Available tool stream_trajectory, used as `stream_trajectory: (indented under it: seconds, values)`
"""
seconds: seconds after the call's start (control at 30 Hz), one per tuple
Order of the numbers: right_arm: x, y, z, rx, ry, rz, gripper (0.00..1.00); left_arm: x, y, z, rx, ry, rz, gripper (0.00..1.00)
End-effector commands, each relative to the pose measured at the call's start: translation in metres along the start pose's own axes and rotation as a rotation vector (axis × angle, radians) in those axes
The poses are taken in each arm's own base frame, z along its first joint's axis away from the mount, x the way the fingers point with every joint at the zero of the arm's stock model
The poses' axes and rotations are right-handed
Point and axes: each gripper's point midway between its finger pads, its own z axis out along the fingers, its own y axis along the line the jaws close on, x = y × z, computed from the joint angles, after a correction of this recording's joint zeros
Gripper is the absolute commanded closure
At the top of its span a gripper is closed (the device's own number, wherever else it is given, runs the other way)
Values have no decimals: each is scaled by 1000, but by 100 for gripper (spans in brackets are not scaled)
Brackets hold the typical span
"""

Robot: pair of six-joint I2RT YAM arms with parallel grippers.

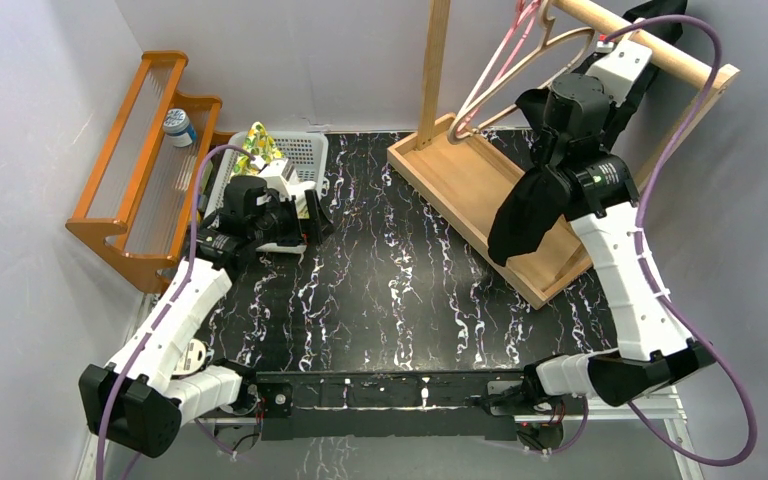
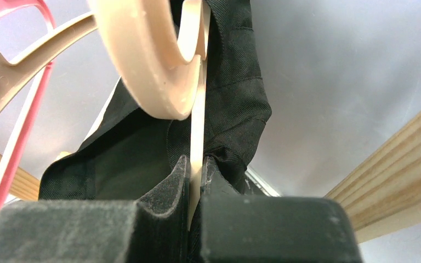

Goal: Place the skirt on the hanger
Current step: Place the hanger at the clothesline.

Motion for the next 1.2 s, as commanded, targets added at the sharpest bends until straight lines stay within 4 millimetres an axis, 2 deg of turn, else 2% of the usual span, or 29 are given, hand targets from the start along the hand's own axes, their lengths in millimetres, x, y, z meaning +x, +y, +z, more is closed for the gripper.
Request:
stream_trajectory:
  seconds: [0.0, 0.13, 0.23, 0.5, 0.63, 0.67, 0.7, 0.83, 1.0, 1.1, 1.17]
  values:
    - [-28, -25, -16, 28, -49, 202, 100, -3, -4, 0, 22, -2, 1, 2]
    - [-30, -23, -15, 12, -39, 213, 100, -4, -6, 3, 30, 4, 1, 2]
    - [-26, -21, -6, 26, -14, 205, 100, -4, -6, 4, 33, 9, 0, 2]
    - [-30, -29, 6, 45, -2, 243, 100, -1, -6, 3, 38, 14, -1, 2]
    - [-19, -29, 5, 37, 27, 231, 99, 1, -5, 3, 33, 17, -2, 2]
    - [-15, -29, 4, 33, 35, 229, 91, 1, -5, 3, 34, 16, 0, 2]
    - [-6, -33, -4, 1, 52, 233, 63, -1, -5, 4, 31, 14, 5, 2]
    - [-4, -30, -17, -103, 62, 229, 54, -5, -5, 5, 32, 12, 16, 2]
    - [-14, -22, -45, -307, 37, 220, 40, -8, -5, 9, 33, 14, 22, 1]
    - [-19, -16, -65, -438, 28, 190, 37, -8, -5, 12, 36, 19, 23, 2]
    - [-26, -20, -74, -469, 13, 187, 35, -9, -5, 15, 37, 22, 25, 2]
